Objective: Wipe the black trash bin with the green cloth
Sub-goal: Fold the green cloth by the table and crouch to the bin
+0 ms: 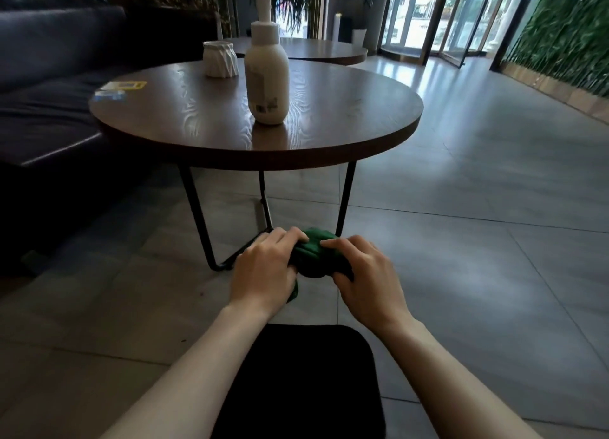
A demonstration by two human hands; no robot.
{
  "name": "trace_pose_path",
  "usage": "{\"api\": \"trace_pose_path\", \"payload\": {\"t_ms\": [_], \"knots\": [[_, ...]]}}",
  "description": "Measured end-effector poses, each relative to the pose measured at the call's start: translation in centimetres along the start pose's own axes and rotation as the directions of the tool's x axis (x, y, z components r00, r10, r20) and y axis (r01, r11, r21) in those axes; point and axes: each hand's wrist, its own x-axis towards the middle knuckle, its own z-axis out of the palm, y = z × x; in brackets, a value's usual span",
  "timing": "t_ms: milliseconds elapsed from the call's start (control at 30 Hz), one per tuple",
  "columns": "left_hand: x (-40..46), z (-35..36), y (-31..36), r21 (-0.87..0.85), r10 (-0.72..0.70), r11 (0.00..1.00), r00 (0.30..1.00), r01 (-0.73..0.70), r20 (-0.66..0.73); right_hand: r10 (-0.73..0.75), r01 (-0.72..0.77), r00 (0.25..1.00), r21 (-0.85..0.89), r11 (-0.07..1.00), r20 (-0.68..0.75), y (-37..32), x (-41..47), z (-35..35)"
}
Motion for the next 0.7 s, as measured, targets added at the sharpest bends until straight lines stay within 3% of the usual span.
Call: {"api": "trace_pose_path", "payload": {"t_ms": [133,267,400,500,600,700], "knots": [[0.0,0.7,-0.3,-0.092,-0.069,0.994,0.996,0.064,-0.058,0.021,-0.020,0.999,0.052,0.998,-0.029,0.1,-0.1,0.7],[0.3,0.4,0.4,-0.333,-0.245,0.918,0.968,0.216,-0.047,0.134,-0.122,0.991,0.258,0.958,-0.030,-0.5,0.1,0.8],[1.4,-0.2,1.4,-0.564,-0.372,0.764,0.928,0.312,0.010,0.195,-0.198,0.978,0.570,0.797,0.067,-1.6,0.2,0.8],[1.5,-0.6,2.5,-0.659,-0.436,0.657,0.898,0.366,0.064,0.186,-0.224,0.974,0.703,0.675,0.131,-2.2,0.0,0.7],[1.3,-1.7,3.7,-0.715,-0.373,0.580,0.908,0.390,0.191,0.247,-0.198,0.968,0.740,0.643,0.045,-2.1,-0.2,0.5],[-0.3,-3.0,3.6,-0.733,-0.142,0.601,0.945,0.319,0.294,0.342,-0.191,0.939,0.777,0.600,-0.033,-1.5,-0.7,0.4]]}}
